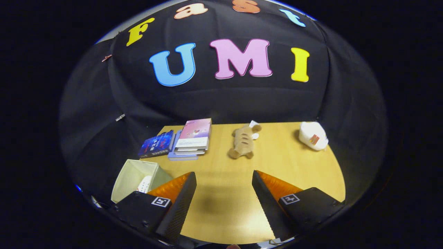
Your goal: Open the storage box then place both shoes into the box .Put the left shoe in first, then the right shoe, with the right side of both shoes facing outward in a uniform manner.
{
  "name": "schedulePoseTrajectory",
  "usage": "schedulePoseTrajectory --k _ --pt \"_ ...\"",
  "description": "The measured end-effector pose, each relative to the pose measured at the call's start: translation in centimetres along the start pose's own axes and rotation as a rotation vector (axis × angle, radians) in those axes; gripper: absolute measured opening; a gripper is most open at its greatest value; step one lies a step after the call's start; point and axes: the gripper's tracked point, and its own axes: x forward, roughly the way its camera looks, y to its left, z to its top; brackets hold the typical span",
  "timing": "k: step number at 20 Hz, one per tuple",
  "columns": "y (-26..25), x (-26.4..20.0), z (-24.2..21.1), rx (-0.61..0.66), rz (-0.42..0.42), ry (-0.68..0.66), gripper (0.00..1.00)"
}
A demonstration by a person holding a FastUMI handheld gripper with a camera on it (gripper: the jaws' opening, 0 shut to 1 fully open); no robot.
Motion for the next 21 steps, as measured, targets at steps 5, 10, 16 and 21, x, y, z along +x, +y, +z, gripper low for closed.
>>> schedulePoseTrajectory --k 5,10,16,21 --pt "-5.1 -3.8 3.9 -0.078 -0.115 -0.213 0.99" --pt "-6.9 -6.4 6.6 -0.114 -0.152 -0.357 0.98" --pt "-8.3 -5.8 5.6 -0.117 -0.144 -0.335 0.98" --pt "-8.4 -4.6 5.5 -0.128 -0.128 -0.316 0.98"
